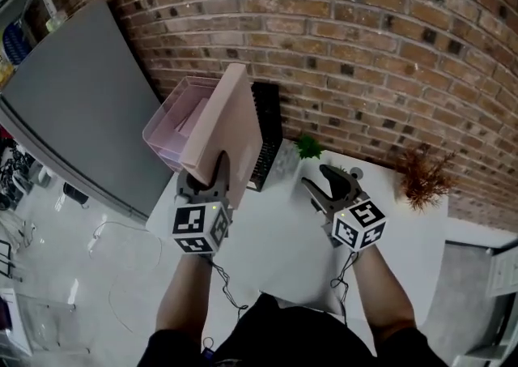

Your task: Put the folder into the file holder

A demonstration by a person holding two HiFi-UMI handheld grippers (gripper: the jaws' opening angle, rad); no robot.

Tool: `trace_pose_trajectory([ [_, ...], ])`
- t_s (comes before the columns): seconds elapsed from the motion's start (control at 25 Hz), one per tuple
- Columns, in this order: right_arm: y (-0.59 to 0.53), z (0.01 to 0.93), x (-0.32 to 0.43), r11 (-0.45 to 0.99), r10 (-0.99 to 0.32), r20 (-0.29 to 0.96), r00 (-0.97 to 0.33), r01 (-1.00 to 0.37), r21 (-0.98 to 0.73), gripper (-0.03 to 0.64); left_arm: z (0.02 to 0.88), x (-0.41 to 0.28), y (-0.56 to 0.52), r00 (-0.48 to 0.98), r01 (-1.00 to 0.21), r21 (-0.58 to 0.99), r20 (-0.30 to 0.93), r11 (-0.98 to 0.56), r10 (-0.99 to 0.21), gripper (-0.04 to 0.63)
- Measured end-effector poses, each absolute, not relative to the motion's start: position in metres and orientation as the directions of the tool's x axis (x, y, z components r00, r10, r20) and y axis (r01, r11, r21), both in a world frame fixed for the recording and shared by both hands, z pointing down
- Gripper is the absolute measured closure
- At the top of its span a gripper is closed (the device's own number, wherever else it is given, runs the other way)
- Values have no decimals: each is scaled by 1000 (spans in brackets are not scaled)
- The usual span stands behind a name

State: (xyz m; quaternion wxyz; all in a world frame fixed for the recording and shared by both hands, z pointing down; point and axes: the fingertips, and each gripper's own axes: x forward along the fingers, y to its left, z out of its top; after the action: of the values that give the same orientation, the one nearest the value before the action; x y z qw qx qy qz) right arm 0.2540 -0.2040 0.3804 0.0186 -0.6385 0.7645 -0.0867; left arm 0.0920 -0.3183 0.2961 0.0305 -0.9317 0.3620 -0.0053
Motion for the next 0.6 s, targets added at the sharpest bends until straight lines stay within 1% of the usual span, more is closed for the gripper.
trace_pose_trajectory([
  [0.6, -262, 398, 252, 40, -990, 129, -61, -987, -155, 391, 312, 114, -410, 791, -609, 36, -46, -792, -610, 463],
])
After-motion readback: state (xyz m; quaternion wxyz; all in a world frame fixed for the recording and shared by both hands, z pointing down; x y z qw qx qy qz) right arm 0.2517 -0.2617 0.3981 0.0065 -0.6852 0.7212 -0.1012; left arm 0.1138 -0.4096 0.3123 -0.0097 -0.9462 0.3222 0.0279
